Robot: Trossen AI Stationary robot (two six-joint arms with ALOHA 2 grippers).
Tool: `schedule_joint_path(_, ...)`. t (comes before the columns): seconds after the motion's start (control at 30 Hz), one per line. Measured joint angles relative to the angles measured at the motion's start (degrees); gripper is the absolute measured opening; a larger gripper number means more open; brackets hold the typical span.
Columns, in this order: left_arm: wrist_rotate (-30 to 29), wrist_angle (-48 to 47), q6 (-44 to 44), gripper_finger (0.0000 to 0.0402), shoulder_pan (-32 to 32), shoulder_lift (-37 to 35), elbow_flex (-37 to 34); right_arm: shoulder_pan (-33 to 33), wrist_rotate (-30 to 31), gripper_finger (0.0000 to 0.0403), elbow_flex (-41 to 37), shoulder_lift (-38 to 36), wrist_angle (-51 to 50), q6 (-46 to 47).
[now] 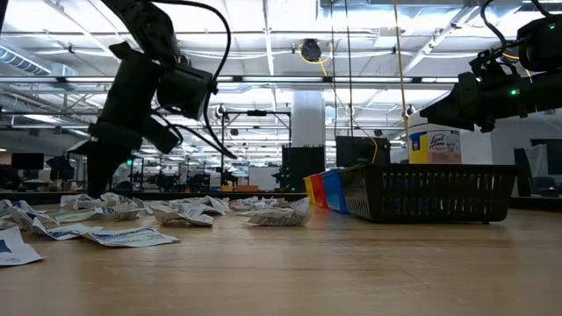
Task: Pick & Place First Aid Supplies
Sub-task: Put the black towelette pack into the black bin
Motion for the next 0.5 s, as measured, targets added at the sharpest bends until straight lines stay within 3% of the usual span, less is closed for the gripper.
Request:
schedule_joint_path(0.4,1.97,2.55,2.12,0.036,-1.21,1.49,-3.31,-0.02,0.0,0.0228,0.0,0.02,0.01,-0.02)
schedule_joint_path(0.5,3.19,2.96,2.1,0.0343,-1.19,1.42,-4.12,-0.01,0.0,0.0228,-0.01,0.0,0.01,-0.02)
